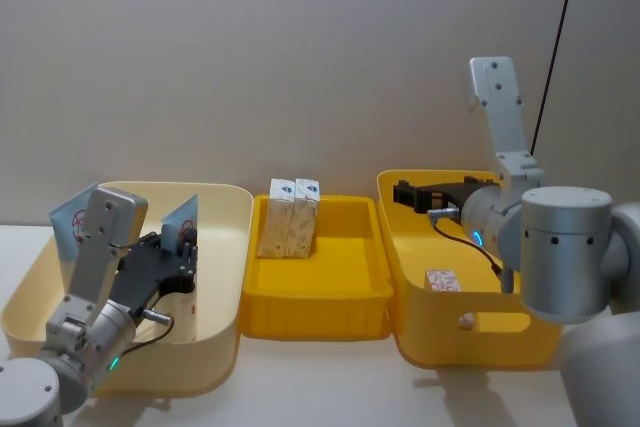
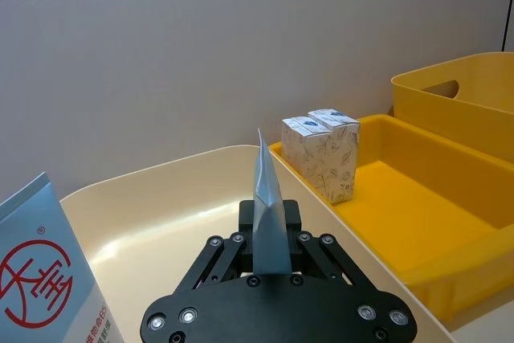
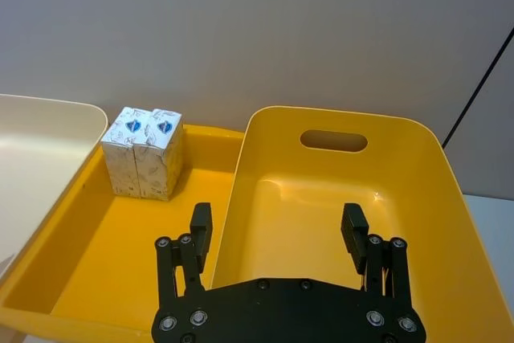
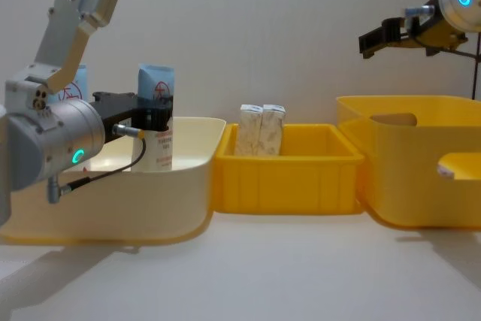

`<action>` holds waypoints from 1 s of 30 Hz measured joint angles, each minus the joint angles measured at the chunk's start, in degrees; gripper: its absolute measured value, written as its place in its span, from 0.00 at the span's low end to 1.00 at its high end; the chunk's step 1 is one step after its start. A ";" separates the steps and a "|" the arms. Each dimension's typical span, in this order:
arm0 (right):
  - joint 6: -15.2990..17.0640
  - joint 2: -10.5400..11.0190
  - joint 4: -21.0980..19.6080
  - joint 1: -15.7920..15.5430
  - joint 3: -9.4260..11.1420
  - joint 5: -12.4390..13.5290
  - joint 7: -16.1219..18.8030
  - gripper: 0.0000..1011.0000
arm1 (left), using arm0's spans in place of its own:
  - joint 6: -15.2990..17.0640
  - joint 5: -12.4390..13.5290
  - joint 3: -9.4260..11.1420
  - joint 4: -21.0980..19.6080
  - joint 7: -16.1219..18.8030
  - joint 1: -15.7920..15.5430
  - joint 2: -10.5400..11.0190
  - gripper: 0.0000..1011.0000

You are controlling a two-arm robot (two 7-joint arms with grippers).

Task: Bimanual collaborative sorting of washing and personal care products

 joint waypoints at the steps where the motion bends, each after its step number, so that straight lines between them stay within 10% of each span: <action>1: 0.00 0.00 0.00 0.00 0.00 0.00 0.00 0.99 | 0.00 0.00 0.00 0.01 -0.01 -0.01 0.00 0.19; 30: 0.04 0.00 -0.01 0.00 -0.01 0.01 0.02 0.99 | -0.23 -0.70 -0.79 -3.21 -2.10 0.93 0.35 0.19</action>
